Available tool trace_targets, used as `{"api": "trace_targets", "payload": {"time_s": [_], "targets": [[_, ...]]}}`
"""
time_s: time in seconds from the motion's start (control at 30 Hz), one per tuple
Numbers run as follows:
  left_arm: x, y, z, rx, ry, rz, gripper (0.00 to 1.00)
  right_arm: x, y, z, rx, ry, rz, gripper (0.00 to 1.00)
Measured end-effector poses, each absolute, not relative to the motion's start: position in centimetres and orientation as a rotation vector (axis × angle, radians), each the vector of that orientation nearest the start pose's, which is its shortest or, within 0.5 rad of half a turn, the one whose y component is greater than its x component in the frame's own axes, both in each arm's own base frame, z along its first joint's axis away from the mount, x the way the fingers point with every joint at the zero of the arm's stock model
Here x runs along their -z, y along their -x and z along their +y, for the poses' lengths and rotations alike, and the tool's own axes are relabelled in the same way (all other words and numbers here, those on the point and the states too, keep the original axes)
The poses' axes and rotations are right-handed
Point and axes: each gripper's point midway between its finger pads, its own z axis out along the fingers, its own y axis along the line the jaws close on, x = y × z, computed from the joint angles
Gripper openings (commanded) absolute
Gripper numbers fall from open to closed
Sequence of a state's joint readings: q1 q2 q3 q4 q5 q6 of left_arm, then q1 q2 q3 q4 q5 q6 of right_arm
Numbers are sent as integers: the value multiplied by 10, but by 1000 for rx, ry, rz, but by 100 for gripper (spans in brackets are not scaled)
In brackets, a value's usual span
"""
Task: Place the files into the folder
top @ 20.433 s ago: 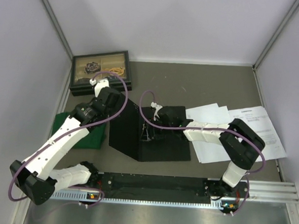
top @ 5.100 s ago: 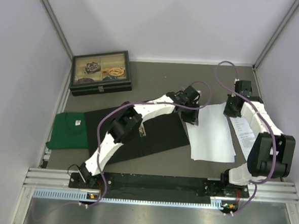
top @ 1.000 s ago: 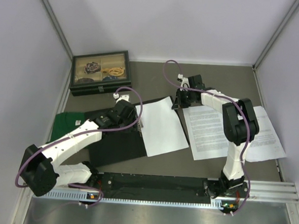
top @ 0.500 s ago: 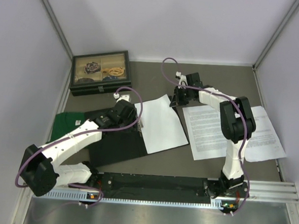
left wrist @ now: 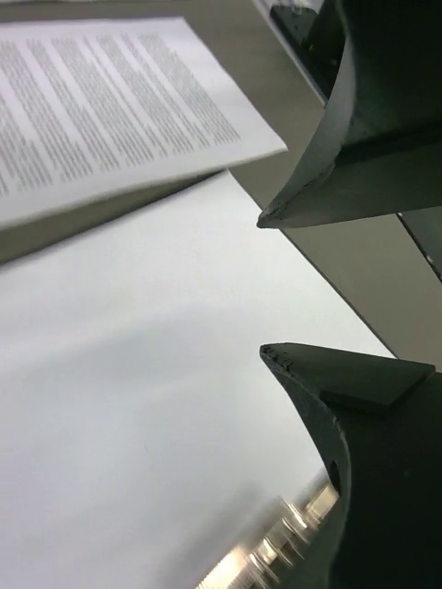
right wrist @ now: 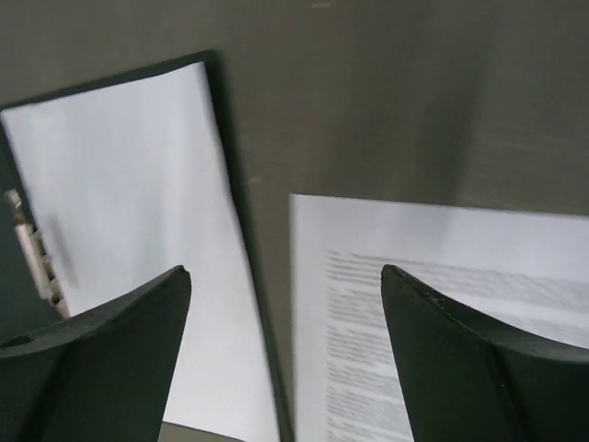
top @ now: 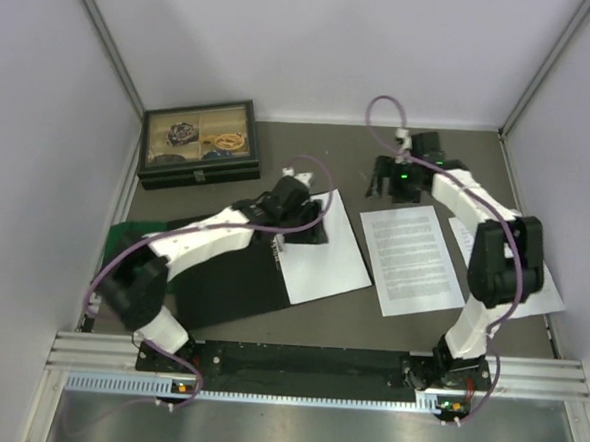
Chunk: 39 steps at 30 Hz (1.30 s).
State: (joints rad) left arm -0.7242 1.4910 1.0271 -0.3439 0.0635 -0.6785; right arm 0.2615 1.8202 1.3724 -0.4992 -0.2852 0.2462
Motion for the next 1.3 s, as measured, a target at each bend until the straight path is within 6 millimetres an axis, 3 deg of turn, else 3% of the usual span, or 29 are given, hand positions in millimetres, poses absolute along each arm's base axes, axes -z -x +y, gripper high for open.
{"api": "trace_targets", "payload": {"time_s": [0.03, 0.1, 0.2, 0.27, 0.33, 0.43, 0.57, 0.77, 1.07, 1.3], "targets": [[-119, -276, -309, 746, -124, 2505, 52, -105, -411, 150, -524, 79, 2543, 83], [-118, -291, -357, 832, -194, 2482, 47, -110, -412, 89, -418, -91, 2520, 82], [-104, -303, -420, 944, -288, 2462, 41, -98, -402, 15, -298, -313, 2526, 81], [-88, -304, -451, 994, -336, 2468, 41, -78, -385, -19, -237, -433, 2565, 80], [-68, -302, -475, 1022, -379, 2484, 41, -63, -367, -33, -187, -491, 2616, 79], [-42, -298, -495, 1021, -419, 2528, 39, -53, -350, -37, -146, -498, 2677, 78], [-39, -311, -512, 1022, -408, 2528, 36, -51, -350, -36, -139, -472, 2678, 79], [-36, -318, -513, 1024, -359, 2555, 35, -25, -333, -34, -135, -470, 2754, 82], [-36, -322, -508, 1037, -315, 2574, 35, -26, -340, -32, -158, -462, 2731, 84], [-34, -323, -507, 1075, -296, 2592, 35, -31, -345, -10, -329, -419, 2651, 83]]}}
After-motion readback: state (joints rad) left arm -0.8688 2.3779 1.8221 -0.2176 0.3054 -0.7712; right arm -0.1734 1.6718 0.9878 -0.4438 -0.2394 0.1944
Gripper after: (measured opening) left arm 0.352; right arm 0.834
